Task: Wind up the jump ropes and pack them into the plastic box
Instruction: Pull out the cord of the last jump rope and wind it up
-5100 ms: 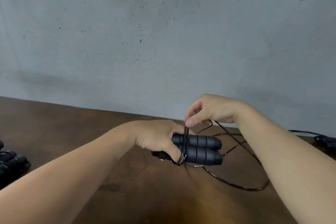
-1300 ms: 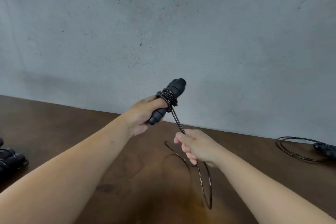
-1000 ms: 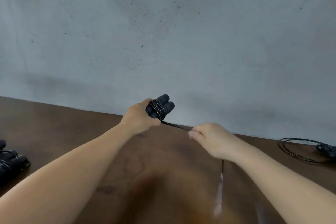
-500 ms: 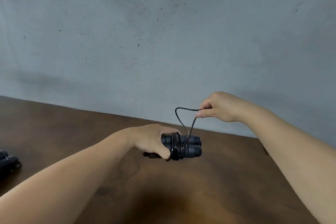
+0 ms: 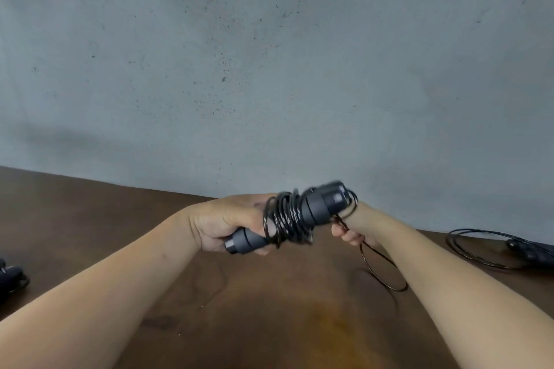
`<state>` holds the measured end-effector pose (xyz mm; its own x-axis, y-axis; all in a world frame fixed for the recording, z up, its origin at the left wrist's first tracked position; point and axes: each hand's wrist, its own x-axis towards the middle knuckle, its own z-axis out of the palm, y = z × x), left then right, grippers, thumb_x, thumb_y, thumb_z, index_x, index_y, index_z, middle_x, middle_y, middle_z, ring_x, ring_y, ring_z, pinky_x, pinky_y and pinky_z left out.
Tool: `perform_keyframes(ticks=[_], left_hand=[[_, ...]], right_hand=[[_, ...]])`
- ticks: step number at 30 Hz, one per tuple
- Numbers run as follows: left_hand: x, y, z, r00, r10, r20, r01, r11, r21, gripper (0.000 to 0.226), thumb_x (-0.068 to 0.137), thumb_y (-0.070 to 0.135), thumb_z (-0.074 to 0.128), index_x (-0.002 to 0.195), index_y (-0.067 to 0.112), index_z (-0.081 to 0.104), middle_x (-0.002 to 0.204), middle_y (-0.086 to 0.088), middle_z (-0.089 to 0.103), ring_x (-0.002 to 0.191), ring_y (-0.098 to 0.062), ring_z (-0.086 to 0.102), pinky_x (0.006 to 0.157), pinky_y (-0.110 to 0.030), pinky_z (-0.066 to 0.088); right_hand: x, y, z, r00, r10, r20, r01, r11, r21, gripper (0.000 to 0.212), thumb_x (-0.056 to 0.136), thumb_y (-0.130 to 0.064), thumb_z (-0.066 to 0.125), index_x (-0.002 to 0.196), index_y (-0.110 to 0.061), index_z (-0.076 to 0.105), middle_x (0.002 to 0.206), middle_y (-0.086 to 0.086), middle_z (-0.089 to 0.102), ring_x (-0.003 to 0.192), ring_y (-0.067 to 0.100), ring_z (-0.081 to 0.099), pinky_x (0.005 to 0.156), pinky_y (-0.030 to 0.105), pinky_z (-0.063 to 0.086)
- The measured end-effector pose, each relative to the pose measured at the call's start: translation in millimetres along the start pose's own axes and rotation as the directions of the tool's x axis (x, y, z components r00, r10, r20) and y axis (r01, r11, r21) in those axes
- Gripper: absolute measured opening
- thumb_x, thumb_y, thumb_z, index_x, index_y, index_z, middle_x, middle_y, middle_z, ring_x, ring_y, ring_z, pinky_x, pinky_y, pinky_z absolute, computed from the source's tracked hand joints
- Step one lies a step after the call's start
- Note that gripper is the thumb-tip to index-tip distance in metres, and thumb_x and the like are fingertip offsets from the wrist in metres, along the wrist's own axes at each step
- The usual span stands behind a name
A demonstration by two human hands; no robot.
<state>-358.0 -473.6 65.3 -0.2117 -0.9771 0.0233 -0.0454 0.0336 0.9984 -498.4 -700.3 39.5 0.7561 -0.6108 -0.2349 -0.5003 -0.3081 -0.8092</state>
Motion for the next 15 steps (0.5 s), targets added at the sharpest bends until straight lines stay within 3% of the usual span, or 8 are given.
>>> perform_keyframes(ticks=[4, 6, 8, 12, 15], left_hand=[[-0.1, -3.9, -10.1, 0.94, 0.038, -0.339, -0.114, 0.971, -0.208, 0.048, 0.051, 0.021, 0.084, 0.096, 0.013, 0.07, 0.077, -0.005, 0.063, 0.058, -0.011, 0.057, 0.049, -0.022, 0.051], [1.9, -2.9, -20.5, 0.823, -0.015, -0.567, -0.244, 0.893, -0.377, 0.043, 0.066, 0.019, 0.071, 0.104, 0.005, 0.059, 0.073, -0.008, 0.062, 0.049, -0.012, 0.052, 0.038, -0.019, 0.043], [1.1, 0.5, -34.8, 0.689, -0.064, -0.722, -0.32, 0.866, -0.383, 0.026, 0.082, 0.015, 0.057, 0.106, 0.006, 0.051, 0.078, -0.009, 0.055, 0.048, -0.013, 0.044, 0.036, -0.019, 0.031], [2.4, -16.3, -53.2, 0.464, -0.123, -0.877, -0.095, 0.978, -0.187, 0.011, 0.086, 0.015, 0.064, 0.085, 0.011, 0.054, 0.072, -0.007, 0.048, 0.049, -0.015, 0.038, 0.043, -0.024, 0.031], [7.0, -26.2, -53.3, 0.398, -0.08, -0.914, 0.018, 0.997, -0.08, 0.014, 0.081, 0.014, 0.068, 0.077, 0.012, 0.055, 0.059, -0.001, 0.046, 0.048, -0.015, 0.038, 0.045, -0.023, 0.029]], right_hand=[[0.3, 7.3, 9.0, 0.999, 0.046, 0.005, -0.046, 0.998, 0.044, 0.037, 0.095, -0.033, 0.045, 0.063, -0.024, 0.031, 0.054, 0.001, 0.036, 0.041, 0.013, 0.015, 0.041, 0.021, 0.012], [-4.8, 13.6, 11.4, 1.0, 0.017, 0.004, -0.017, 0.999, 0.031, 0.043, 0.097, -0.043, 0.042, 0.061, -0.023, 0.031, 0.053, 0.0, 0.032, 0.042, 0.014, 0.014, 0.042, 0.021, 0.012], [-10.7, 19.9, 14.3, 0.999, -0.048, -0.006, 0.048, 0.998, 0.042, 0.049, 0.098, -0.053, 0.037, 0.061, -0.022, 0.034, 0.052, -0.001, 0.029, 0.044, 0.015, 0.015, 0.044, 0.022, 0.013], [-30.0, 12.2, 31.0, 0.966, -0.257, -0.025, 0.243, 0.937, -0.249, 0.057, 0.1, -0.057, 0.031, 0.058, -0.019, 0.037, 0.053, -0.003, 0.038, 0.05, 0.017, 0.032, 0.054, 0.027, 0.028], [-50.8, -3.2, 43.3, 0.933, -0.355, 0.052, 0.336, 0.814, -0.474, 0.056, 0.1, -0.058, 0.029, 0.065, -0.016, 0.038, 0.059, -0.003, 0.04, 0.056, 0.016, 0.037, 0.06, 0.032, 0.03]])
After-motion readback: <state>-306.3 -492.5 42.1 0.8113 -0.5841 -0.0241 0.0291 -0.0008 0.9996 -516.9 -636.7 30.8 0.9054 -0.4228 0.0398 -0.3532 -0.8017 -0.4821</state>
